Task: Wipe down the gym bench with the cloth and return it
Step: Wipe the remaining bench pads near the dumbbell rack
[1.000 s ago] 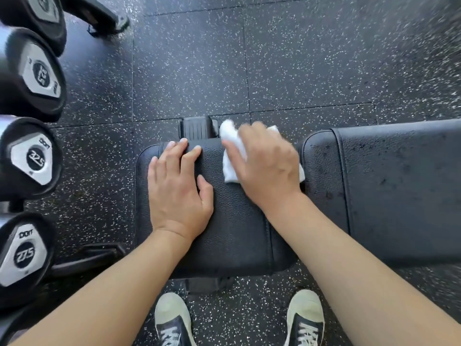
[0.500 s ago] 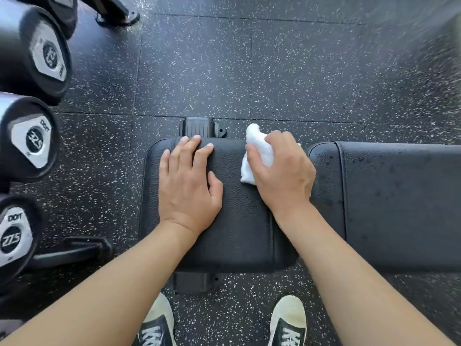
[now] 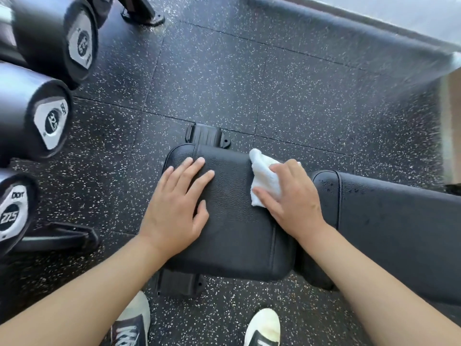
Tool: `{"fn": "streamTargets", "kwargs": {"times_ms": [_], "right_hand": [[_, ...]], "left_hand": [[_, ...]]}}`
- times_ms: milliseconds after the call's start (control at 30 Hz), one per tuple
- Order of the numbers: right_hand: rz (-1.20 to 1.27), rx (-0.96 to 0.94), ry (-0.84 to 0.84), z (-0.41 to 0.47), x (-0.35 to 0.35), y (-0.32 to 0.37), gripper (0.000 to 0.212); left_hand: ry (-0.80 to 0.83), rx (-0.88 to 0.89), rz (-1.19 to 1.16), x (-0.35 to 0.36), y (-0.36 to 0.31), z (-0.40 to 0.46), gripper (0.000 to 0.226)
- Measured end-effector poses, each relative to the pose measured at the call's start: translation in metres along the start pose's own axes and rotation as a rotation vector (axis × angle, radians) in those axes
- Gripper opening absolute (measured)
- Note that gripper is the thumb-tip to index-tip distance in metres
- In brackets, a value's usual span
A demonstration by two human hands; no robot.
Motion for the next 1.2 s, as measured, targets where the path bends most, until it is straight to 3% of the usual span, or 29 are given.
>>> {"fn": "streamTargets", "kwargs": {"times_ms": [200, 333, 467, 667, 833, 1000, 1200], "right_hand": [[-0.047, 0.000, -0.010, 0.058, 0.026, 0.035, 0.043], [0.000, 0.075, 0.148, 0.102, 0.050, 0.043, 0.044], [0.075, 0.192, 0.341, 0.098, 0.051, 0.004, 0.042], [0.095, 0.393, 0.417, 0.072, 0.018, -0.053, 0.047], [0.049, 0.294, 0.447, 0.097, 0.039, 0.005, 0.039], [0.219, 0.142, 0.561, 0.157, 0.101, 0.081, 0.043], [0.416, 0.155, 0.658, 0.142, 0.096, 0.043, 0.044]], "left_hand": [[-0.023, -0.031, 0.053, 0.000, 0.000, -0.004, 0.061], [-0.006, -0.030, 0.085, 0.002, -0.001, -0.003, 0.063], [0.014, -0.033, 0.087, 0.005, 0.001, -0.003, 0.064], [0.035, -0.035, 0.062, 0.005, 0.005, 0.000, 0.062], [0.050, -0.027, 0.053, 0.004, 0.002, -0.004, 0.064], [0.063, -0.040, 0.067, 0.006, 0.001, 0.000, 0.066], [0.064, -0.024, 0.134, 0.011, 0.003, -0.002, 0.072]]}}
Point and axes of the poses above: each hand's wrist, its own z-axis towards the middle knuckle, its own x-axis out of the palm, y = z × x, the point moved 9 cm from there along z, towards the middle knuckle, and after that the axes turned 3 degrees about -x, right-handed, at the moved point
